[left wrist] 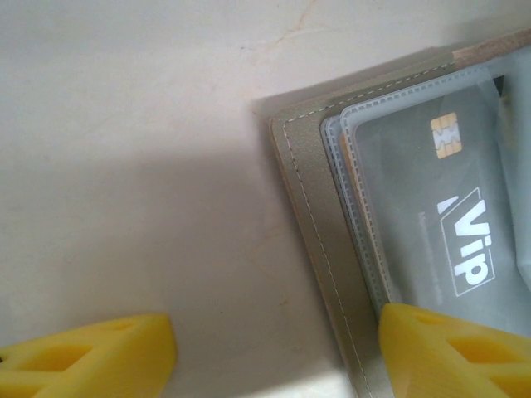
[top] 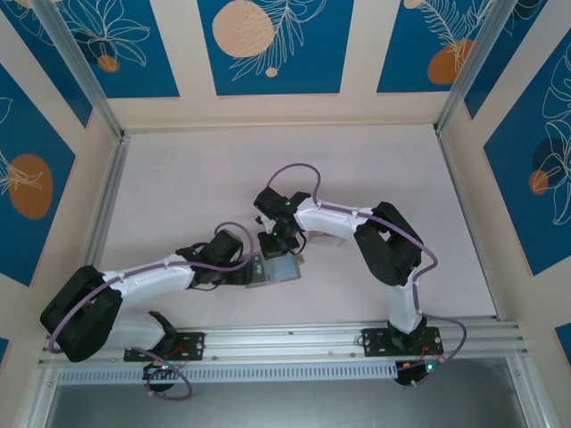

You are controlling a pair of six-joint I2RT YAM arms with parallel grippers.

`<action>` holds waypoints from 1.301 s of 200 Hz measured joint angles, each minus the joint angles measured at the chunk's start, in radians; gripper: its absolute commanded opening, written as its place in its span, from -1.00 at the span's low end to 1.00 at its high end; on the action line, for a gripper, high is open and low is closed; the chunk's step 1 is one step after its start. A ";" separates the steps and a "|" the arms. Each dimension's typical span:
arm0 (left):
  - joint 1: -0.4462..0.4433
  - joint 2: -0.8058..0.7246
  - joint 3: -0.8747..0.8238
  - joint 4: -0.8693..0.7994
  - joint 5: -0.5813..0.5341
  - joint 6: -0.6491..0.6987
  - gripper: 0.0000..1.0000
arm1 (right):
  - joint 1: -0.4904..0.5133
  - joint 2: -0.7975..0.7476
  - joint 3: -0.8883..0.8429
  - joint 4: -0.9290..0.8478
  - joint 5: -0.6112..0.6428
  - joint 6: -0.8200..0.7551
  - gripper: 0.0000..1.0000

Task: Put the credit cards into the card holder
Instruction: Flip over the card slot in the card holder.

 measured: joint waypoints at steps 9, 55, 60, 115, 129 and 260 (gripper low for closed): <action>0.000 0.006 0.006 -0.006 0.000 -0.005 0.38 | 0.000 0.000 0.004 0.013 -0.026 0.011 -0.84; 0.000 -0.011 0.020 -0.029 0.003 -0.043 0.45 | 0.003 0.003 0.008 0.074 -0.145 0.065 -0.28; 0.000 -0.016 0.020 -0.032 0.004 -0.046 0.46 | 0.003 0.006 0.008 0.082 -0.155 0.070 -0.22; 0.009 -0.120 0.013 -0.126 -0.005 -0.101 0.60 | 0.000 0.014 0.006 0.163 -0.265 0.113 0.20; 0.011 -0.188 0.011 -0.173 -0.013 -0.121 0.63 | -0.003 0.014 0.006 0.175 -0.284 0.119 0.27; 0.014 0.016 0.128 -0.135 0.048 -0.050 0.53 | -0.336 -0.312 -0.108 0.021 0.006 0.031 -0.01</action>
